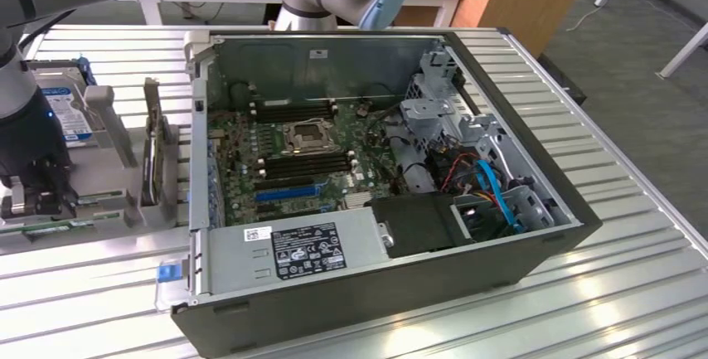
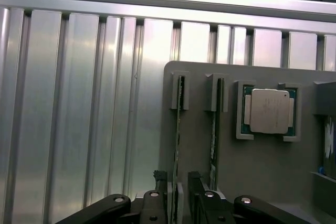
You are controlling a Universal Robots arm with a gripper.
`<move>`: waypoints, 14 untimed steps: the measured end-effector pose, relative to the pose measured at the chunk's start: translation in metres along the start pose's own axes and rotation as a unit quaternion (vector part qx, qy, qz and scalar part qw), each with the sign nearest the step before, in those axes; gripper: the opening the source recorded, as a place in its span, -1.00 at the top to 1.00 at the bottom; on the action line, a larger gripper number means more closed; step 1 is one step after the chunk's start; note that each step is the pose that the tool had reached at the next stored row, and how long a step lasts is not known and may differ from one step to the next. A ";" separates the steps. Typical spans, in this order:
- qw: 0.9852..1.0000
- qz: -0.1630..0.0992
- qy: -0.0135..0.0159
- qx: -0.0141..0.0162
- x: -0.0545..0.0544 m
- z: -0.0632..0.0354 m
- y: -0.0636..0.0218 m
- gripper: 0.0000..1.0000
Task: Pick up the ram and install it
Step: 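Pick up the ram and move it above insertion slot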
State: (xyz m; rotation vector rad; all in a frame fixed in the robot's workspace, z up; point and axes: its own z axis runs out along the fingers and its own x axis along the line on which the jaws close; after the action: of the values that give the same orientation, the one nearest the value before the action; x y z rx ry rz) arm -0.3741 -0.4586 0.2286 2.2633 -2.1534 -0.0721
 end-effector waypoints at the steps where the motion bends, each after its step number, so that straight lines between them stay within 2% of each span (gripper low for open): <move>1: 1.000 0.000 0.000 0.000 0.000 0.0006 0.0000 0.41; 14: 1.000 0.000 0.000 0.000 0.000 0.0082 -0.0004 0.41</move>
State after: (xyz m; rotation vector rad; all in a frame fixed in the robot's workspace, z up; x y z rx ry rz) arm -0.3740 -0.4586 0.2204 2.2634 -2.1534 -0.0721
